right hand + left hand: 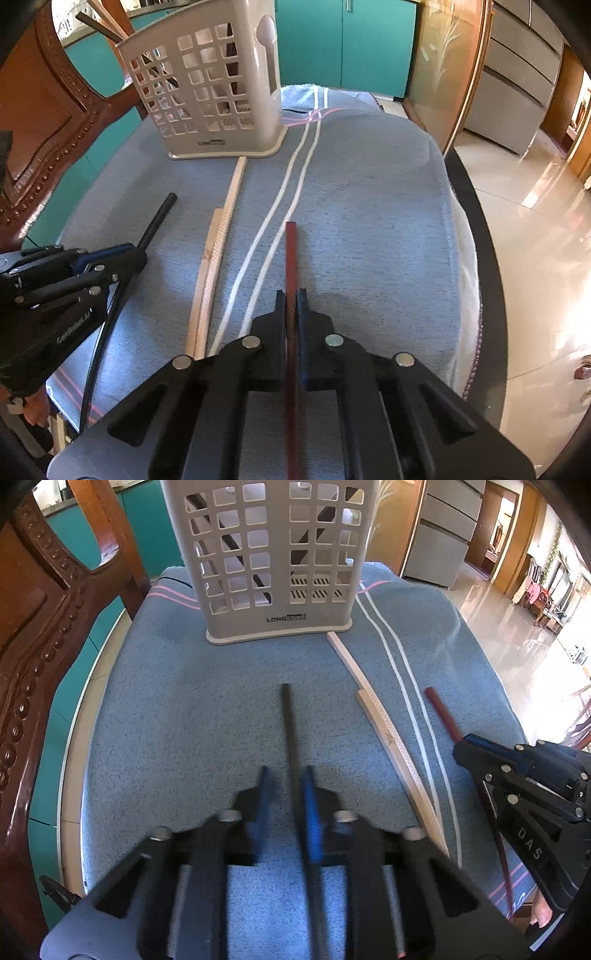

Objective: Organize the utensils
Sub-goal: 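Lift both held chopsticks and lower them into the white basket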

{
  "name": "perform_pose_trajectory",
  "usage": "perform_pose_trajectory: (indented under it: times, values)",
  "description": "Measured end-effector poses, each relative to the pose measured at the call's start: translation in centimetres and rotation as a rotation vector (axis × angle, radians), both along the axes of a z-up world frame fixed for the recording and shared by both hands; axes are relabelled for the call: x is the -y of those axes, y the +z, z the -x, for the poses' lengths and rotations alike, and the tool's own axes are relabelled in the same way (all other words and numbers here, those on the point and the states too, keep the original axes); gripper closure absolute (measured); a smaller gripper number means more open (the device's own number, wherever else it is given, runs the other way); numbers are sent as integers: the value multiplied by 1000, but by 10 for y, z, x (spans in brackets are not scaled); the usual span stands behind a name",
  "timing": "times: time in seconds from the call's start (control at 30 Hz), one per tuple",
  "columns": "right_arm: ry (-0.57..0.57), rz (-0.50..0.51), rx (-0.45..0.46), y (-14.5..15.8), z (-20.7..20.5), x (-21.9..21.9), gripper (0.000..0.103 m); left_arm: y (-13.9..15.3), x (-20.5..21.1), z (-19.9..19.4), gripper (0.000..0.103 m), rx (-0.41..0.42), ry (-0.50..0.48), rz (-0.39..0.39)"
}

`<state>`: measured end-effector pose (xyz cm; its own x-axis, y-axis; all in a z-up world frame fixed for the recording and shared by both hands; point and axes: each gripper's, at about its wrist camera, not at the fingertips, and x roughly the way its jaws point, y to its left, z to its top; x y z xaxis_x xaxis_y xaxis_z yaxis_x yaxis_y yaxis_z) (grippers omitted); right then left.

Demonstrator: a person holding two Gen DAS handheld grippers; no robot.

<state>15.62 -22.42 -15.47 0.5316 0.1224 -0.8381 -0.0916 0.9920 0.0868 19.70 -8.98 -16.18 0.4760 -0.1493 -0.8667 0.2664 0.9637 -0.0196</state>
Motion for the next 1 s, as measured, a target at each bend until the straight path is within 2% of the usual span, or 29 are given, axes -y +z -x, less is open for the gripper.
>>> perform_pose_trajectory:
  times: [0.1,0.2,0.5,0.7,0.83,1.0]
  values:
    - [6,-6,53,13,7,1,97,5,-8,0,96,-4,22,30]
    - [3,-37,137,46,18,7,97,25,-17,6,96,41,42,56]
    - [57,-76,376,146,55,13,97,139,-43,45,96,269,6,183]
    - [90,-96,492,200,65,18,97,203,-49,65,96,402,-24,218]
    - [112,-109,571,237,52,16,97,246,-60,60,96,472,-27,253]
    - [98,-182,651,280,16,16,97,302,-76,30,96,570,63,317]
